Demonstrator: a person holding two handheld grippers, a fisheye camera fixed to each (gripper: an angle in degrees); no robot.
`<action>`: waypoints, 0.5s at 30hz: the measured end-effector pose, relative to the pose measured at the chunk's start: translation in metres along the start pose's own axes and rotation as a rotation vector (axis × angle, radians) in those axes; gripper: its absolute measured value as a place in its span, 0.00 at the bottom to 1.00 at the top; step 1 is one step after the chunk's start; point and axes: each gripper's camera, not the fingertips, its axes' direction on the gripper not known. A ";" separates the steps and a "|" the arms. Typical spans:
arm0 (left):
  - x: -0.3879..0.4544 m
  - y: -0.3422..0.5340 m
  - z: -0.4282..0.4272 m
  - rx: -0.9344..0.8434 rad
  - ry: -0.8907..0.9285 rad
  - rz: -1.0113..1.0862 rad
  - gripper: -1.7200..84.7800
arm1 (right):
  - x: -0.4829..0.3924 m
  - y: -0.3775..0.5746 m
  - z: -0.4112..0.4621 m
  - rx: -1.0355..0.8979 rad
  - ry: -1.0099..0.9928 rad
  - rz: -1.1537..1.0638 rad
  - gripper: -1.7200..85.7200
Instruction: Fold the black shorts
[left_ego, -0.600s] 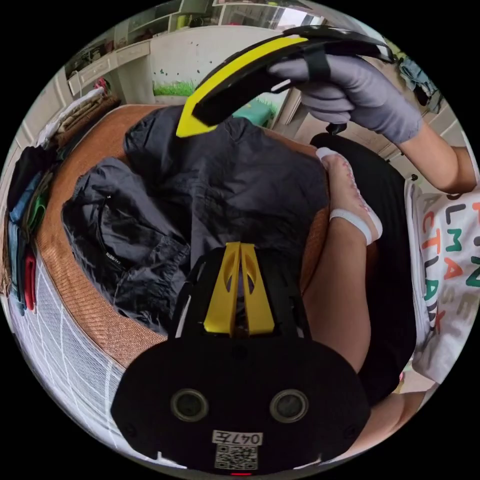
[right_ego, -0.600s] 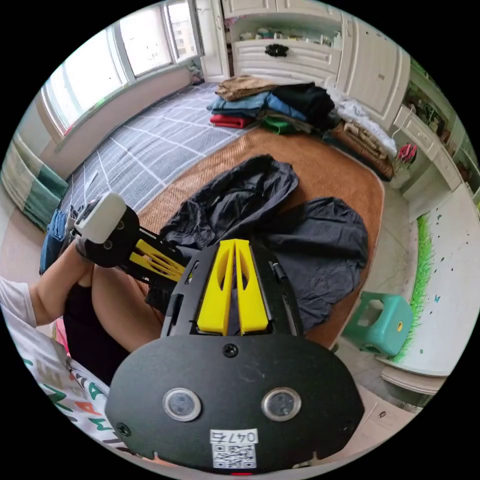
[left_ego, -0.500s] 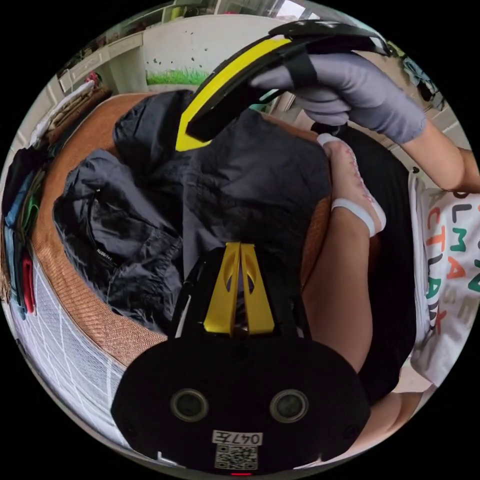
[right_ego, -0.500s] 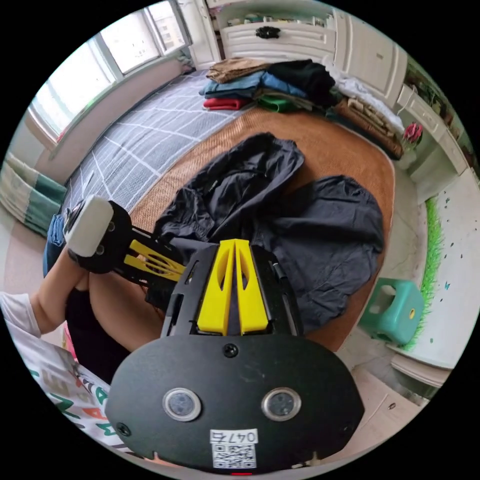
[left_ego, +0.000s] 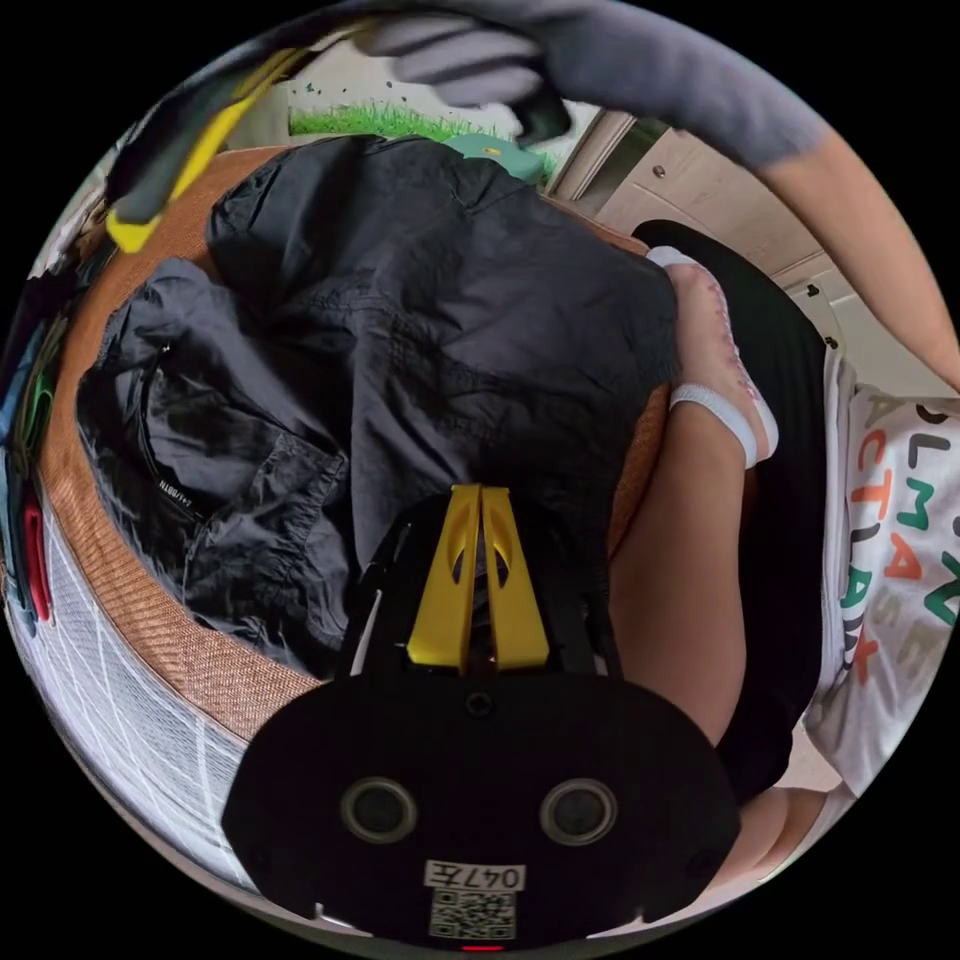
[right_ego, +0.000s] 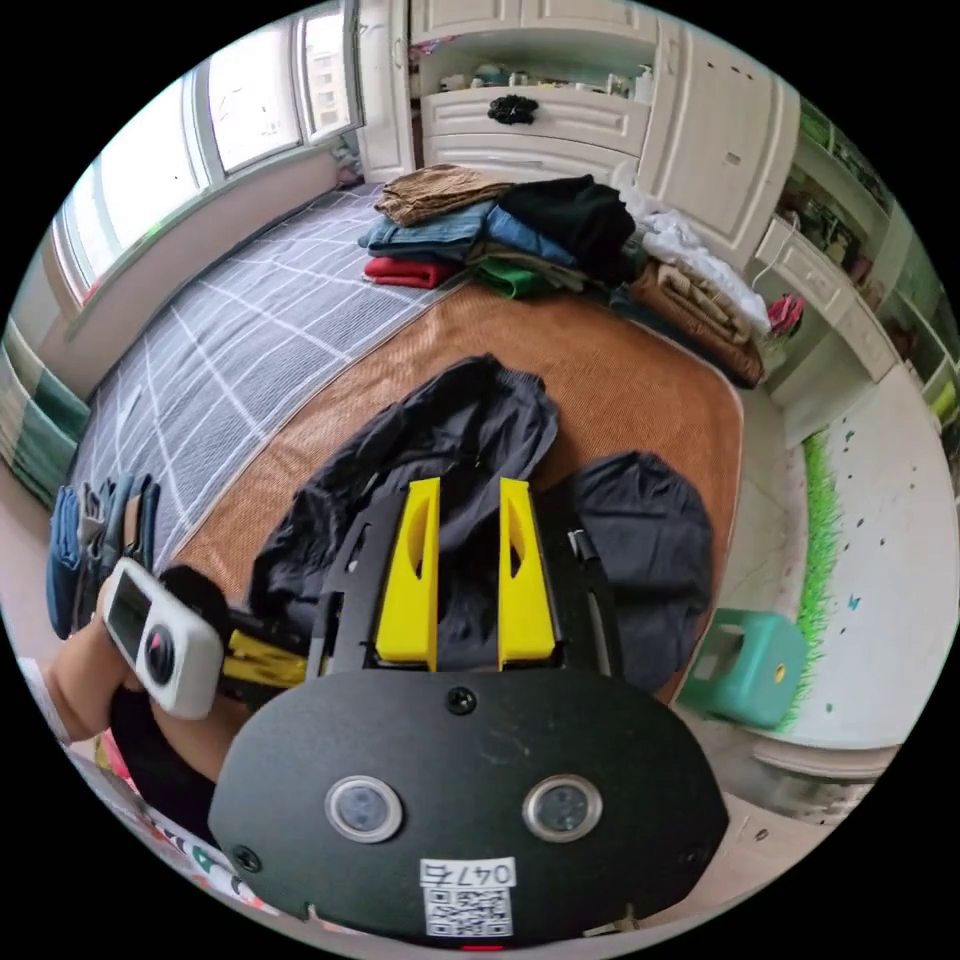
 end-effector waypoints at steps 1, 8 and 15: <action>-0.004 0.000 0.002 0.003 0.008 -0.002 0.01 | -0.001 -0.023 0.009 -0.012 0.023 -0.026 0.09; -0.016 -0.001 0.015 0.001 0.010 0.008 0.01 | -0.021 -0.106 0.126 -0.327 0.138 -0.198 0.09; -0.032 0.009 0.027 0.022 0.047 0.001 0.01 | -0.009 -0.140 0.143 -0.273 0.271 -0.239 0.02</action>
